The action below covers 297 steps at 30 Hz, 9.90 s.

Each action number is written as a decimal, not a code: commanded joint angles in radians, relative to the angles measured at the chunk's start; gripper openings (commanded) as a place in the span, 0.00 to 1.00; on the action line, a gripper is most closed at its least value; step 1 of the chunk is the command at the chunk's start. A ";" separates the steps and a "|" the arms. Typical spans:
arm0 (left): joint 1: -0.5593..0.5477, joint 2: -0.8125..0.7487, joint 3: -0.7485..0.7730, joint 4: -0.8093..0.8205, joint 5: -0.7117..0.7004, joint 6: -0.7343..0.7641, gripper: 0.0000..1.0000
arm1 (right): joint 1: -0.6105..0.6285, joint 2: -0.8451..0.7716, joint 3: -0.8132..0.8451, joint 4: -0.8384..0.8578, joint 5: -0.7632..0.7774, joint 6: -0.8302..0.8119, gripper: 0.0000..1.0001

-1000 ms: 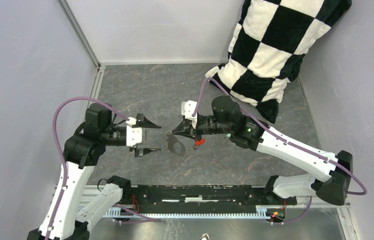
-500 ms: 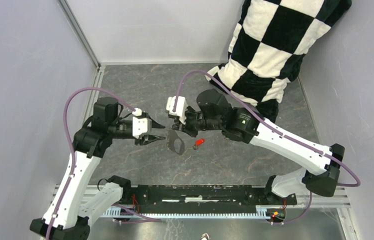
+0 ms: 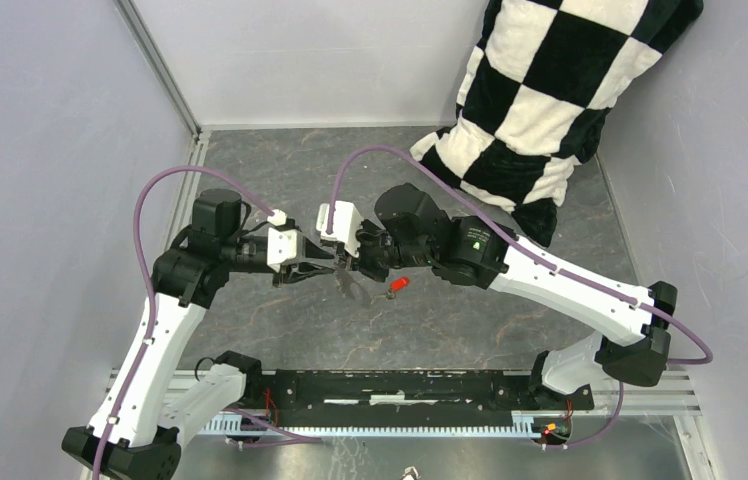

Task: Put the keys on the keyring
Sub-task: Adjust the keyring.

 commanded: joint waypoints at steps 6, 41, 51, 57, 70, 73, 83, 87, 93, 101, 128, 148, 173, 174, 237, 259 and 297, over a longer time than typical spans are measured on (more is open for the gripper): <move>-0.004 -0.010 0.036 0.023 0.098 -0.010 0.20 | 0.016 0.015 0.063 0.037 -0.025 0.032 0.01; -0.018 -0.046 -0.015 0.504 0.305 -0.663 0.02 | -0.168 -0.406 -0.457 0.523 -0.264 0.175 0.50; -0.019 -0.038 0.011 0.505 0.318 -0.695 0.02 | -0.194 -0.395 -0.572 0.826 -0.426 0.324 0.50; -0.018 -0.030 0.014 0.504 0.297 -0.686 0.02 | -0.177 -0.386 -0.681 1.068 -0.440 0.463 0.46; -0.019 -0.031 0.023 0.505 0.283 -0.684 0.02 | -0.112 -0.330 -0.669 1.136 -0.365 0.485 0.36; -0.019 -0.032 0.023 0.505 0.283 -0.685 0.02 | -0.110 -0.328 -0.669 1.137 -0.354 0.490 0.28; -0.019 -0.055 -0.002 0.448 0.272 -0.619 0.02 | -0.110 -0.356 -0.657 1.055 -0.256 0.466 0.00; -0.019 -0.055 -0.006 0.344 0.212 -0.506 0.11 | -0.108 -0.335 -0.548 0.797 -0.176 0.386 0.01; -0.019 -0.033 0.011 0.244 0.108 -0.362 0.44 | -0.071 -0.229 -0.283 0.331 -0.027 0.254 0.01; -0.019 -0.021 0.018 0.200 0.081 -0.220 0.44 | -0.009 -0.121 -0.070 0.017 0.072 0.209 0.01; -0.021 0.008 0.055 0.050 0.175 -0.136 0.26 | 0.049 -0.054 0.046 -0.007 0.110 0.200 0.01; -0.021 -0.016 0.066 0.049 0.193 -0.177 0.23 | 0.048 -0.217 -0.233 0.374 -0.001 0.280 0.01; -0.021 -0.040 0.064 0.050 0.183 -0.187 0.02 | 0.046 -0.324 -0.426 0.576 0.063 0.323 0.12; -0.021 -0.038 0.064 0.050 0.179 -0.185 0.02 | 0.044 -0.329 -0.408 0.550 0.064 0.306 0.17; -0.024 -0.027 0.094 0.047 0.203 -0.237 0.49 | 0.033 -0.211 -0.207 0.386 -0.099 0.181 0.00; -0.025 -0.065 0.071 0.204 0.249 -0.499 0.34 | 0.023 -0.439 -0.676 1.087 -0.099 0.378 0.01; -0.024 -0.080 0.060 0.117 0.172 -0.296 0.02 | 0.024 -0.268 -0.278 0.423 -0.107 0.151 0.40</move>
